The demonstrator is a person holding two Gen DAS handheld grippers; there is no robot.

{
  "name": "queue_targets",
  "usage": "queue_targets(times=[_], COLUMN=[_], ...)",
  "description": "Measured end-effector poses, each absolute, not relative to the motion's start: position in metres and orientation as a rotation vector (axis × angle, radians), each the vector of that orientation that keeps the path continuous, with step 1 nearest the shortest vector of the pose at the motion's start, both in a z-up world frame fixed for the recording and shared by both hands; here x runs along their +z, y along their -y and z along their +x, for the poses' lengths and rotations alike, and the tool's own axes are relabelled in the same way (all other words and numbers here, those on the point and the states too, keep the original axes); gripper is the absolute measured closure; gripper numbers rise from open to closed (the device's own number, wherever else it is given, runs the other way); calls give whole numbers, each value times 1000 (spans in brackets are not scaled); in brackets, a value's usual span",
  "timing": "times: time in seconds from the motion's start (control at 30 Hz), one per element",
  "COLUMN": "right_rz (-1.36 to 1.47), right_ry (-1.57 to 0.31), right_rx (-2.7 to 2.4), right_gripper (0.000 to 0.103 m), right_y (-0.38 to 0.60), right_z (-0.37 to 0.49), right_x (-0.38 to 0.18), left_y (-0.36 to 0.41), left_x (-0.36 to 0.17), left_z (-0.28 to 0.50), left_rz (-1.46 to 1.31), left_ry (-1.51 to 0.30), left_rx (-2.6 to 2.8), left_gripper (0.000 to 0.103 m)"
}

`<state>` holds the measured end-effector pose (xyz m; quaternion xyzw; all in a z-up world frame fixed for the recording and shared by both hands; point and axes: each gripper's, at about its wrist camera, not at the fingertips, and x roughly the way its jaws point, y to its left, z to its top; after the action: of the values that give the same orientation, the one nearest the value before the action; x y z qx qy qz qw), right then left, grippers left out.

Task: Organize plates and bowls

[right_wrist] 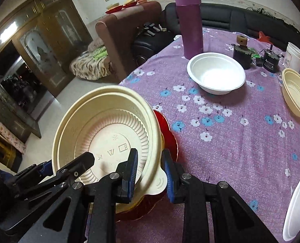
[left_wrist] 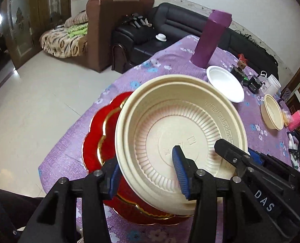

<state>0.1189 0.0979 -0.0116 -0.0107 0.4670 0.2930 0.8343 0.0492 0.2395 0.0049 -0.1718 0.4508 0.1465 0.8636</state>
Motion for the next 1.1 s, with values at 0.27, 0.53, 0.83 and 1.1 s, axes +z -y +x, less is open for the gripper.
queue_targets(times=[0.27,0.53,0.83,1.1], right_rz=[-98,19,37,147], right_ry=[-868,-731,-688,-742], right_rx=[548,519,374,120], right_gripper=[44,21,18,18], right_y=[-99,-43,56,181], right_z=[111,89,61,69], right_x=[-7,18,5,-19], left_y=[-248,-206,-156,-71], left_x=[11,46,64,43], left_z=[33,-1,-19,-6], left_rz=[-394,-290,-300,-200], left_ry=[-896,-749,-711,-817], left_rx=[320,342,240,43], left_gripper=[41,20,17,17])
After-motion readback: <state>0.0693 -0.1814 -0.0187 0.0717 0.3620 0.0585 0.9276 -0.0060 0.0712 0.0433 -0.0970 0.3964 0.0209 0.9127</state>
